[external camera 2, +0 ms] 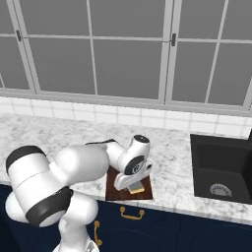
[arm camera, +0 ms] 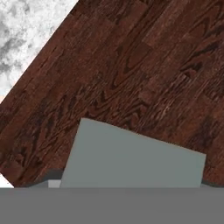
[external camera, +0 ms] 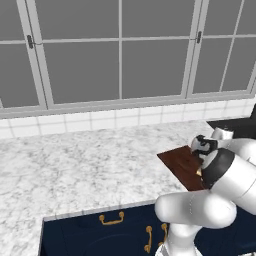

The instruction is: Pick up the sponge from the counter and clean the cutting board by briefly scrubbing or pressing down on the cutting board. Once finished, release the sponge.

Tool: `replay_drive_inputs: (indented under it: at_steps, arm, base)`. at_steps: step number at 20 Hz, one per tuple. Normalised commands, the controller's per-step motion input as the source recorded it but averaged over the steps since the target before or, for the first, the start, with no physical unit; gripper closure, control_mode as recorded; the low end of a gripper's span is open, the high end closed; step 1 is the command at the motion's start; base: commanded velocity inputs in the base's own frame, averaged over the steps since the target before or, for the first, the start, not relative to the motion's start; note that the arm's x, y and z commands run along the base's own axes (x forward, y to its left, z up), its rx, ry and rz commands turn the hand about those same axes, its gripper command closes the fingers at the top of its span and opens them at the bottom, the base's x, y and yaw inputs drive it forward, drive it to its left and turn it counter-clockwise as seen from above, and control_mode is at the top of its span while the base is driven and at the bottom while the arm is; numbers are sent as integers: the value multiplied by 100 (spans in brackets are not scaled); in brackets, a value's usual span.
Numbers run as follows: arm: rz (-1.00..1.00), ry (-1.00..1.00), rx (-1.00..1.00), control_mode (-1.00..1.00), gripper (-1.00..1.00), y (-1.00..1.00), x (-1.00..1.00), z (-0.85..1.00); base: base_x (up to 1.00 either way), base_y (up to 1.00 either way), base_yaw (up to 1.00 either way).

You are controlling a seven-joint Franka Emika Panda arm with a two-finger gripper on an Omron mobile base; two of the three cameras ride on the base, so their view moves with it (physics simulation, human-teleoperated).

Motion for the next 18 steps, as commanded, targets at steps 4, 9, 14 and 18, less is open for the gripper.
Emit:
replay_drive_inputs:
  at_steps: [4, 9, 14, 18]
  arm:
    - [7, 13, 14, -100, 100, 52, 1, 36]
    - [1, 3, 0, -100, 100, 80, 0, 13]
    - [-6, -14, -19, -100, 100, 59, 17, -54]
    - [-17, -42, -23, -100, 100, 8, 48, -86]
  base:
    - [0, 0, 0]
    - [0, 0, 0]
    - [0, 0, 0]
    - [0, 0, 0]
